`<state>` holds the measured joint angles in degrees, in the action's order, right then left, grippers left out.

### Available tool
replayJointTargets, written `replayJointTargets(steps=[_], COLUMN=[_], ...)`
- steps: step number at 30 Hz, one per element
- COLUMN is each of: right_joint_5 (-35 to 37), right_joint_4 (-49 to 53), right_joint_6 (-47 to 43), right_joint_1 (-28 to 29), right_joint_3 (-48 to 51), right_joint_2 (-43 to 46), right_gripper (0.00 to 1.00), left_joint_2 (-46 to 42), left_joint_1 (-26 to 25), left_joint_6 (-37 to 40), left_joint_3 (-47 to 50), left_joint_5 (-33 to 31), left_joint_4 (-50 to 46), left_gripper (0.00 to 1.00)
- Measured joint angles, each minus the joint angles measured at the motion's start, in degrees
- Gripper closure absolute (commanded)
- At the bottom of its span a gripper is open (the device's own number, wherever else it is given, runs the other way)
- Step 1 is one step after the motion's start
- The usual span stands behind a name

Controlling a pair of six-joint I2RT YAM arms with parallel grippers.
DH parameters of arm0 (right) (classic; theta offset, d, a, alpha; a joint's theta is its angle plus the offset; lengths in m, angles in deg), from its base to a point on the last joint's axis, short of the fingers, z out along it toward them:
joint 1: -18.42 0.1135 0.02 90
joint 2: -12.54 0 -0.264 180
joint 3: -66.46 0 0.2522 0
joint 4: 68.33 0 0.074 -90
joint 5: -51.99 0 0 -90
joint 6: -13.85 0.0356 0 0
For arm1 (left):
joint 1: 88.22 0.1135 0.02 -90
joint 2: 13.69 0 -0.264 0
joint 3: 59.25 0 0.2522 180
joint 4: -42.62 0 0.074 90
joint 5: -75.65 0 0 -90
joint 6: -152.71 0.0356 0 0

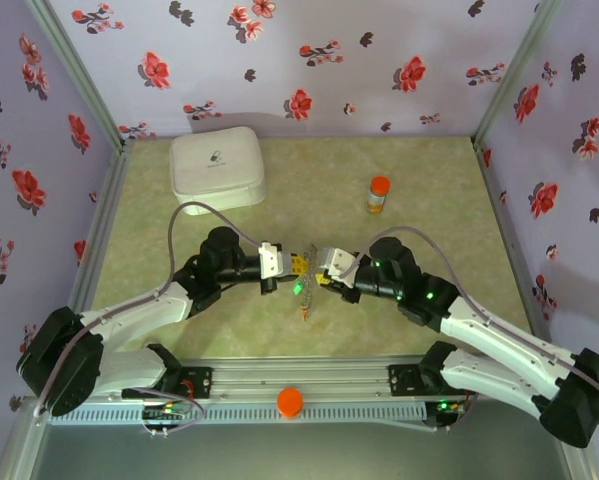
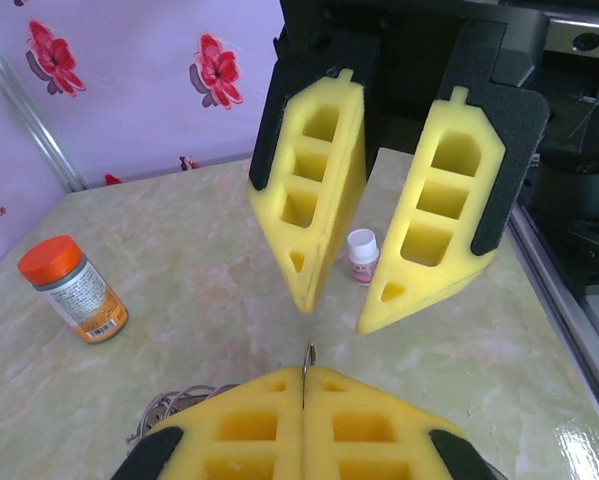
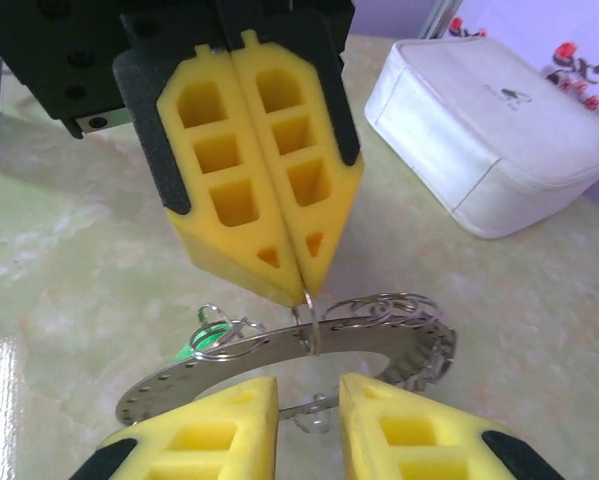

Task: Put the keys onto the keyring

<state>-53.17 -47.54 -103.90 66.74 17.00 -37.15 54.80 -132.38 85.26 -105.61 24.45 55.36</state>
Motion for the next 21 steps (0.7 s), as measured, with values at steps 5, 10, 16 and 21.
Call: replayJointTargets(steps=[5, 10, 16, 21], right_joint_5=[0.4, 0.9, 1.7, 2.8], right_joint_4=[-1.0, -3.3, -4.1, -4.1], right_joint_6=[-0.8, -1.4, -1.8, -2.9], right_joint_1=[1.5, 2.1, 2.6, 2.7], right_joint_3=[0.0, 0.0, 0.0, 0.0], right_joint_2=[-0.4, -1.7, -3.2, -3.3], right_gripper=[0.77, 0.84, 0.84, 1.0], left_joint_2=[0.0, 0.0, 0.0, 0.0], left_joint_1=[0.0, -0.1, -0.1, -0.1], left_joint_6=[-0.7, -1.6, -2.2, -2.4], left_joint_3=[0.0, 0.0, -0.5, -0.6], left_joint_5=[0.8, 1.9, 2.4, 2.4], left_joint_4=[-0.2, -0.4, -0.8, -0.9], left_gripper=[1.0, 1.0, 1.0, 1.0])
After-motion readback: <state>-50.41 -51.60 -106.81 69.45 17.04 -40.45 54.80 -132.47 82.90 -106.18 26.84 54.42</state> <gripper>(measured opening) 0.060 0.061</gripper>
